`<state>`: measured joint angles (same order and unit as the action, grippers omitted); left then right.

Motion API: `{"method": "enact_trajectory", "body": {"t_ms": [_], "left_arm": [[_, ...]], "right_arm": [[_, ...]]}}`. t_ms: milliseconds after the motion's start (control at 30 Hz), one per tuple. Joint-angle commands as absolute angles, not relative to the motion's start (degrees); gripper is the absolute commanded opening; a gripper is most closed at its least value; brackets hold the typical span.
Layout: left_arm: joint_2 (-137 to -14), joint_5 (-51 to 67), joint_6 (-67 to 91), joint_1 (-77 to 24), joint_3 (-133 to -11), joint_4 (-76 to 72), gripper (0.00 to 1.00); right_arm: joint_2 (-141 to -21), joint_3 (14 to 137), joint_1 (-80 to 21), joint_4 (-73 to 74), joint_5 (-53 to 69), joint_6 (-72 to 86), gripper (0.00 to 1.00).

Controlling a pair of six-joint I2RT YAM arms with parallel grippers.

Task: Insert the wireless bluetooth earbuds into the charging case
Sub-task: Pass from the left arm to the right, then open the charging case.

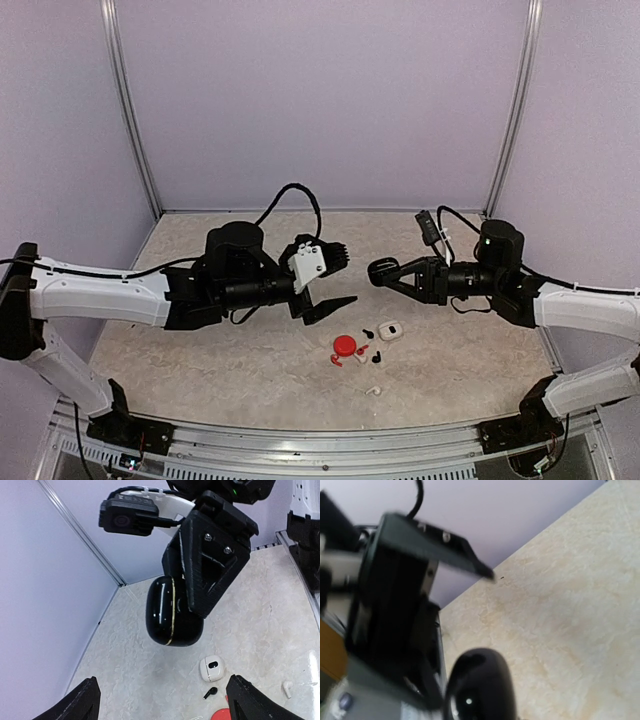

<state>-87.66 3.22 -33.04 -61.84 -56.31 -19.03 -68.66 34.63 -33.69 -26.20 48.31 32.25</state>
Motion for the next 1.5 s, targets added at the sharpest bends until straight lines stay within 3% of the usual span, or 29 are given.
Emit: {"method": "enact_trajectory", "body": {"t_ms": [0, 500, 1467], "left_arm": [[-82.54, 13.47, -20.67, -59.78, -53.91, -21.86, 0.86], [-84.32, 21.38, -3.72, -59.31, -58.54, -20.64, 0.82], [-90.94, 11.84, -3.45, -57.00, -64.26, -18.51, 0.72]], "right_arm": [[-65.60, 35.67, -34.40, -21.47, 47.94, 23.06, 0.09], [-61.61, 38.17, -35.25, -11.84, 50.35, 10.22, 0.07], [-58.41, 38.94, -38.80, -8.78, 51.88, 6.13, 0.06]]}}
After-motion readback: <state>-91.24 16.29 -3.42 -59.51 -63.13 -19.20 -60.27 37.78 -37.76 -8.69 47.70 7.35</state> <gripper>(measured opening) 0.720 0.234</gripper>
